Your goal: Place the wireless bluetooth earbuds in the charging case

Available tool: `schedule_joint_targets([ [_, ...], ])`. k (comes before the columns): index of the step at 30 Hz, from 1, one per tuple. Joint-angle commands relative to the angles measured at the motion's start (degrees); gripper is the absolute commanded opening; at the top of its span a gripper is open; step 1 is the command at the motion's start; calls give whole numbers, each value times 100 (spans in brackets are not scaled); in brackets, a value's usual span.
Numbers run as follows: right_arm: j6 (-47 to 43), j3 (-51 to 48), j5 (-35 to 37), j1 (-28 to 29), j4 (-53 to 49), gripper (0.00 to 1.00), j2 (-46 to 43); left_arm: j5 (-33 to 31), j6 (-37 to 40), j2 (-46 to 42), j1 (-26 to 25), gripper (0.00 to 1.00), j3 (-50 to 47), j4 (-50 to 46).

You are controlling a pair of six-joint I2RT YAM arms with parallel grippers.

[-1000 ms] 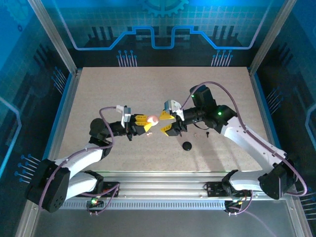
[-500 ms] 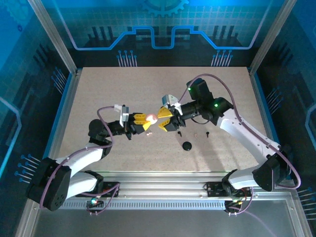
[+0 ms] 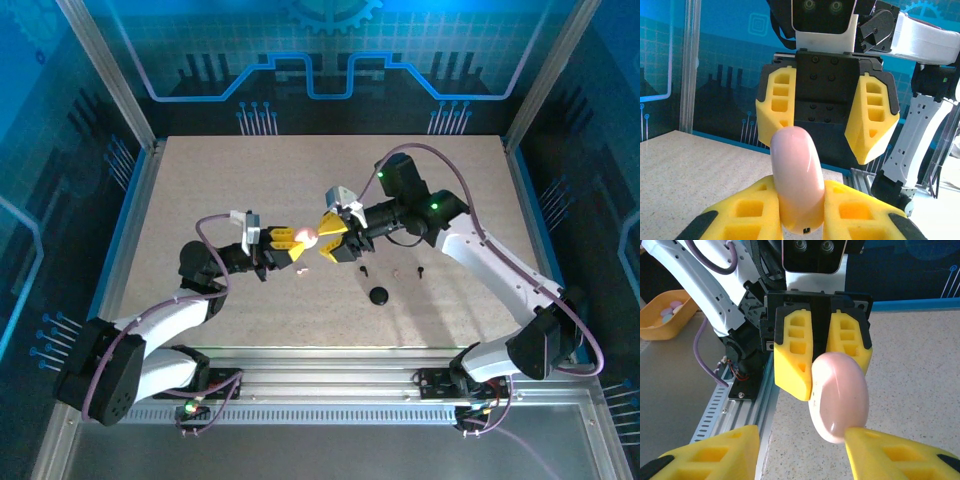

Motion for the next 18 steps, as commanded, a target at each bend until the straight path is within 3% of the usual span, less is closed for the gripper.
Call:
schedule_joint_targets([
  [1, 33, 69, 47, -80, 102, 52, 70, 306, 83, -18, -130, 15, 77, 242],
  [10, 214, -463, 78, -249, 384, 53, -451, 136, 444, -151, -130, 15, 22, -248],
  [18, 185, -269, -114, 0, 352, 52, -137, 182, 325, -133, -130, 15, 27, -74],
])
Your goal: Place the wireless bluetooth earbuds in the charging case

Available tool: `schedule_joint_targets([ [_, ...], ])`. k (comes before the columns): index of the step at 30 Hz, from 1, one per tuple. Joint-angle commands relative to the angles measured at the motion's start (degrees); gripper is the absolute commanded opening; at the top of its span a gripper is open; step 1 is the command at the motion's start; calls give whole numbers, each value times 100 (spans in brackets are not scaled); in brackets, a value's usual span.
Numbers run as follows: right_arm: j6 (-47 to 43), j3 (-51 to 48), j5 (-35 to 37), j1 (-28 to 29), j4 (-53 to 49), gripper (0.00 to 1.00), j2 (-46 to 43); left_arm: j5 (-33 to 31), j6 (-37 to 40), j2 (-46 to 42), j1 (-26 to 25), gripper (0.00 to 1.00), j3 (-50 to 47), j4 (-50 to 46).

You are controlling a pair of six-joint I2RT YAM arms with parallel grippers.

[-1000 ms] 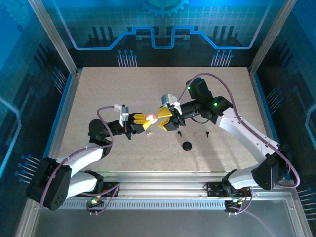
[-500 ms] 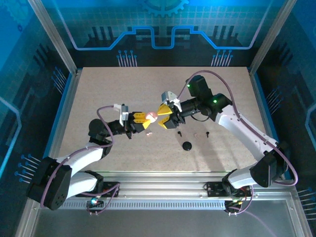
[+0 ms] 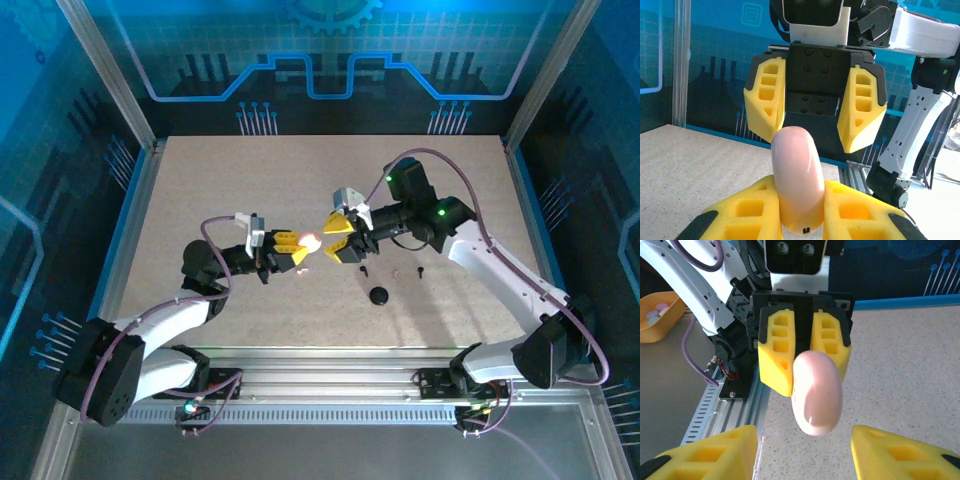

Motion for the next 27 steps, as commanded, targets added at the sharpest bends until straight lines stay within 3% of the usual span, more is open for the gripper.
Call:
schedule_joint_targets([
  [1, 30, 193, -232, 134, 1, 52, 210, 120, 103, -120, -31, 15, 26, 222],
  [7, -61, 480, -507, 173, -144, 47, 527, 148, 35, -104, -32, 15, 19, 331],
  [15, -285, 722, -550, 191, -484, 18, 651, 126, 46, -96, -28, 16, 21, 342],
  [19, -469, 796, -67, 193, -765, 13, 482, 72, 208, -145, -32, 37, 19, 115],
  [21, -678, 843, 417, 219, -1037, 13, 321, 61, 544, -278, -32, 46, 37, -381],
  [27, -1729, 1124, 2182, 555, -2056, 13, 26, 12, 2367, -936, -40, 53, 390, -3272],
])
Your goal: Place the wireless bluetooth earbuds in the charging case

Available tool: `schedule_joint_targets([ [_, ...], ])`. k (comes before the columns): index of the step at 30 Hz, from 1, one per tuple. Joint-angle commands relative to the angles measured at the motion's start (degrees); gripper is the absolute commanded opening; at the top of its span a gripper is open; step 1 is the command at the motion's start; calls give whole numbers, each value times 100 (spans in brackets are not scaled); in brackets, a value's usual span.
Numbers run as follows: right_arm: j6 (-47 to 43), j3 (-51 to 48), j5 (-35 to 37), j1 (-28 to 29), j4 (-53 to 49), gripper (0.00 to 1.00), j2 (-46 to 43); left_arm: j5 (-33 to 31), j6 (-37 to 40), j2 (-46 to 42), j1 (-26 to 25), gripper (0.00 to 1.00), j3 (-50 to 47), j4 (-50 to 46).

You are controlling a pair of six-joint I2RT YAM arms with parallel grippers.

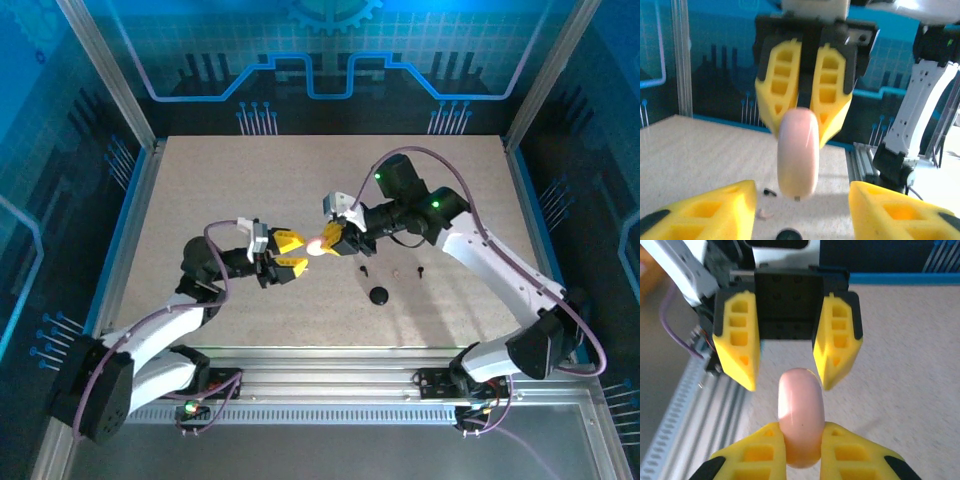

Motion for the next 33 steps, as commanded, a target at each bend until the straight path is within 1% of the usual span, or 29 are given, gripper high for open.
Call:
schedule_joint_targets([
  [1, -920, 379, 1305, 326, -938, 13, -209, -74, 1380, -410, -40, 54, 365, -1936],
  [4, -1217, 528, 2071, 582, -1244, 14, -96, -58, 1660, -507, -58, 54, 481, -2388],
  [6, -1322, 680, 2300, 740, -1433, 13, 48, -48, 1808, -506, -74, 55, 538, -2624],
  [8, -1347, 812, 2378, 877, -1535, 14, 196, -40, 1914, -484, -93, 55, 571, -2735],
  [11, -1360, 939, 2364, 1027, -1555, 14, 365, 21, 2087, -457, -124, 55, 632, -2954],
  [14, -1364, 1032, 2198, 1128, -1515, 14, 511, -6, 2214, -473, -146, 55, 664, -3124],
  [17, -1347, 1157, 2055, 1190, -1525, 15, 667, -75, 2237, -509, -172, 55, 644, -3089],
  [23, -1272, 1211, 1749, 1230, -1358, 15, 782, -72, 2334, -509, -223, 51, 673, -3231],
  [27, -1262, 1249, 1713, 1233, -1347, 15, 813, -76, 2367, -536, -237, 45, 690, -3280],
  [33, -1211, 1248, 1678, 1225, -1322, 15, 831, -75, 2376, -556, -269, 46, 694, -3292],
])
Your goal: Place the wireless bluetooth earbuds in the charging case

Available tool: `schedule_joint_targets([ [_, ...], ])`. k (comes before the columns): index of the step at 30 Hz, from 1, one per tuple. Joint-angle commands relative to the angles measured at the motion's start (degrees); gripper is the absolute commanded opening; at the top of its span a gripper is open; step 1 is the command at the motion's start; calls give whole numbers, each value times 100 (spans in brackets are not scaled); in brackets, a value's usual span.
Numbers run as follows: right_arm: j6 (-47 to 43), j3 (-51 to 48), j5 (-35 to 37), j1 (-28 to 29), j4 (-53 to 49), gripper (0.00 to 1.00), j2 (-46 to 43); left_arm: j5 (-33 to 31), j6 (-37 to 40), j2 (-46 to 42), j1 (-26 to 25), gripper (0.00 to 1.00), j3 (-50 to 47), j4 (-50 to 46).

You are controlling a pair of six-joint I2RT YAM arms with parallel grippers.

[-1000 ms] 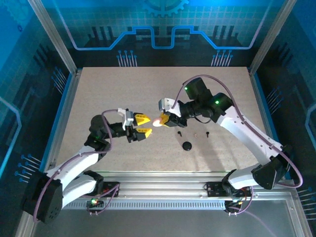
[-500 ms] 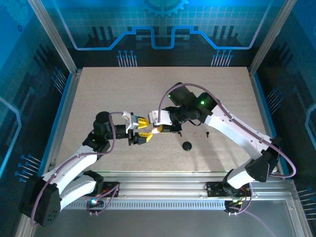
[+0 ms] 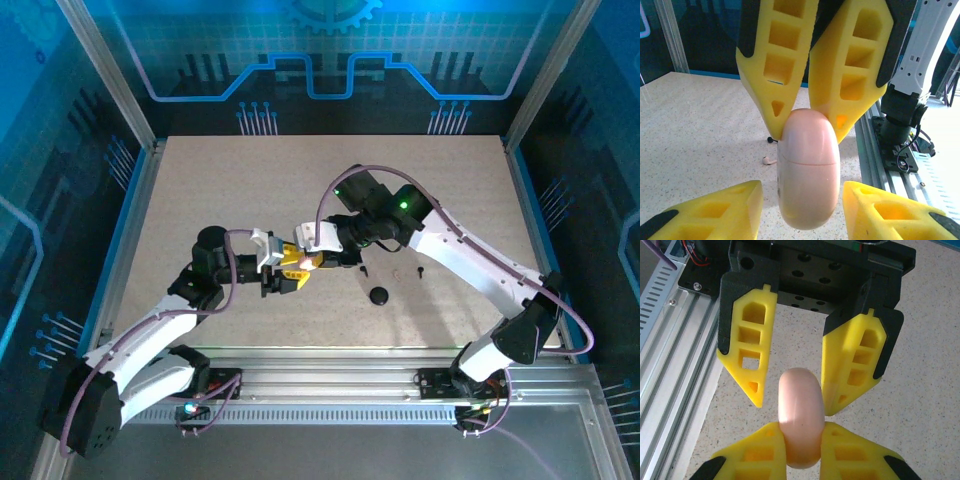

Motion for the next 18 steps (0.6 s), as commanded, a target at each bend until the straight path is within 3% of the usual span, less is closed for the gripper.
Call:
schedule_joint_targets([
  [1, 76, 158, -207, 79, -13, 15, 90, 3, 139, -94, -63, 46, 181, -65],
  [18, 208, 296, -307, 82, -22, 16, 270, -41, 102, -100, -108, 39, 153, 63],
])
